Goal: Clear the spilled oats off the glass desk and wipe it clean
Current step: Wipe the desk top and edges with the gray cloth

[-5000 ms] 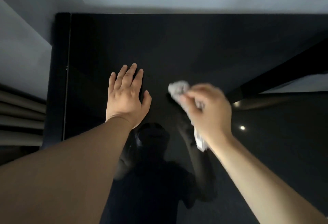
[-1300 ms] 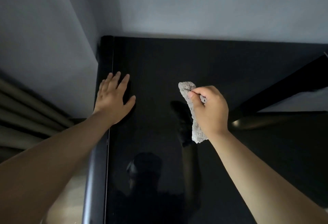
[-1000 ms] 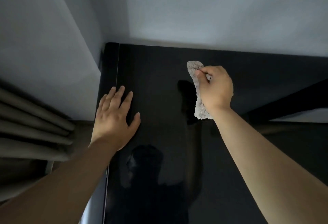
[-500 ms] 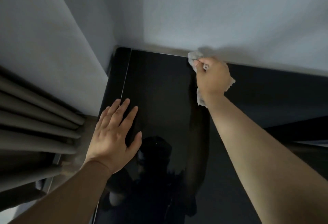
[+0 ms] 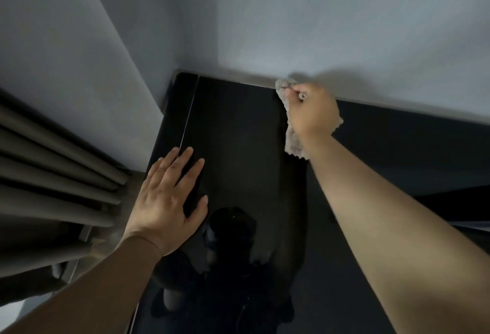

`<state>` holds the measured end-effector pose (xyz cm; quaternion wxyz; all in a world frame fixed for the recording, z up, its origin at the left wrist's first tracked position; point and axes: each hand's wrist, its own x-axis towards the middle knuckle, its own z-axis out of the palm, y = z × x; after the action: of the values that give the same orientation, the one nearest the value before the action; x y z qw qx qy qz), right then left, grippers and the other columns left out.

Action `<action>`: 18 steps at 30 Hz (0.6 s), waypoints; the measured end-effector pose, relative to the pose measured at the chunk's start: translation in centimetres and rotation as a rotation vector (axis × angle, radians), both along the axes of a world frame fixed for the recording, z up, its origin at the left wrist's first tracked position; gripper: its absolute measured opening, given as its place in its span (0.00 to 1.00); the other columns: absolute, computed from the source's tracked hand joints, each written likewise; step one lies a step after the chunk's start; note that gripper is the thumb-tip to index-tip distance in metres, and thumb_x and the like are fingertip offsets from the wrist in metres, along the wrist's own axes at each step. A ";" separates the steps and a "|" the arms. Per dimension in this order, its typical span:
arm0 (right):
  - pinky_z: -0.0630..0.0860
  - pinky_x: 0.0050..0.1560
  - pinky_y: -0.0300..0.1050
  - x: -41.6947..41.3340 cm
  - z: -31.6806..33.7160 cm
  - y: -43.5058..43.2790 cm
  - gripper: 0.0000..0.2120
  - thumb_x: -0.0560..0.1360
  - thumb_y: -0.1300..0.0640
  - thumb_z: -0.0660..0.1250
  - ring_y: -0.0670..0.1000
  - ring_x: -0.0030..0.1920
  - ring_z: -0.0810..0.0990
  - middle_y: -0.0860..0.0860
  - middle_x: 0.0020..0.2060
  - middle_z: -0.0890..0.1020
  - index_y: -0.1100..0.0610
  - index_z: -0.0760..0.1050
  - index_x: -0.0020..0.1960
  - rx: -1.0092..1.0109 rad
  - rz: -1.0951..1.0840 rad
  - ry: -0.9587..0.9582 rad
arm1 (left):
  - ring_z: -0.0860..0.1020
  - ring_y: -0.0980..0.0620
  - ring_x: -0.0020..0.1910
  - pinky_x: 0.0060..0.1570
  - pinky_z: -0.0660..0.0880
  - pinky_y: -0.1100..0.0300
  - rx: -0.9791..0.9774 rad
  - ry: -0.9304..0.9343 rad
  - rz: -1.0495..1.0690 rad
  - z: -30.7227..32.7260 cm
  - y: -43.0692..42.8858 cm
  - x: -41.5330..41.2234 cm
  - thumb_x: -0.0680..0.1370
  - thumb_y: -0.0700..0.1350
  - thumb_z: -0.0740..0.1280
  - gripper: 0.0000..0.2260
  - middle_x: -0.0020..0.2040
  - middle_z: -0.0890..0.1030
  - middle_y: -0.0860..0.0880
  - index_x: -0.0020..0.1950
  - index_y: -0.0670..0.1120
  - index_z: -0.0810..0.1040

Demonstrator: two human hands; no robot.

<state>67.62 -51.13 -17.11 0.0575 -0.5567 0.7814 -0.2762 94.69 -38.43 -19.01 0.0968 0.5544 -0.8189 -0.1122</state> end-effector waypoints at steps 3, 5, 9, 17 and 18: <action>0.74 0.40 0.44 2.3 -1.0 4.1 0.05 0.76 0.53 0.67 0.50 0.44 0.79 0.48 0.46 0.82 0.50 0.82 0.48 -0.039 0.089 0.055 | 0.53 0.48 0.78 0.75 0.53 0.48 0.007 -0.012 0.002 0.0 0.1 0.0 0.77 0.58 0.54 0.29 0.77 0.61 0.46 0.75 0.46 0.65; 0.76 0.43 0.47 3.0 -0.9 8.3 0.07 0.77 0.49 0.65 0.48 0.44 0.79 0.45 0.46 0.82 0.48 0.82 0.47 -0.017 0.156 0.016 | 0.52 0.50 0.78 0.76 0.49 0.52 0.015 -0.019 0.013 0.1 0.1 0.1 0.77 0.59 0.53 0.29 0.77 0.60 0.47 0.76 0.48 0.64; 0.77 0.42 0.50 4.7 -0.3 15.7 0.08 0.76 0.46 0.66 0.44 0.44 0.79 0.41 0.46 0.81 0.46 0.82 0.46 0.019 0.195 -0.112 | 0.52 0.50 0.78 0.76 0.47 0.53 0.019 -0.018 0.021 0.2 0.1 0.1 0.77 0.58 0.52 0.29 0.77 0.60 0.48 0.76 0.48 0.64; 0.73 0.46 0.42 0.9 1.4 11.9 0.07 0.77 0.51 0.67 0.48 0.46 0.79 0.47 0.47 0.81 0.52 0.82 0.48 -0.086 0.020 -0.023 | 0.55 0.48 0.77 0.76 0.50 0.52 -0.019 0.003 0.017 -0.1 0.1 0.0 0.77 0.58 0.53 0.29 0.76 0.62 0.46 0.75 0.47 0.66; 0.73 0.45 0.42 0.3 1.1 10.2 0.08 0.77 0.50 0.66 0.50 0.47 0.79 0.48 0.48 0.81 0.52 0.82 0.49 -0.056 -0.032 -0.012 | 0.55 0.48 0.77 0.76 0.51 0.51 -0.027 0.009 0.015 -0.1 0.1 0.0 0.77 0.58 0.53 0.29 0.76 0.63 0.46 0.75 0.46 0.66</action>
<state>67.90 -40.92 -16.05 0.0420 -0.5439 0.7818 -0.3020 94.73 -38.29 -19.15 0.1085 0.5589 -0.8156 -0.1029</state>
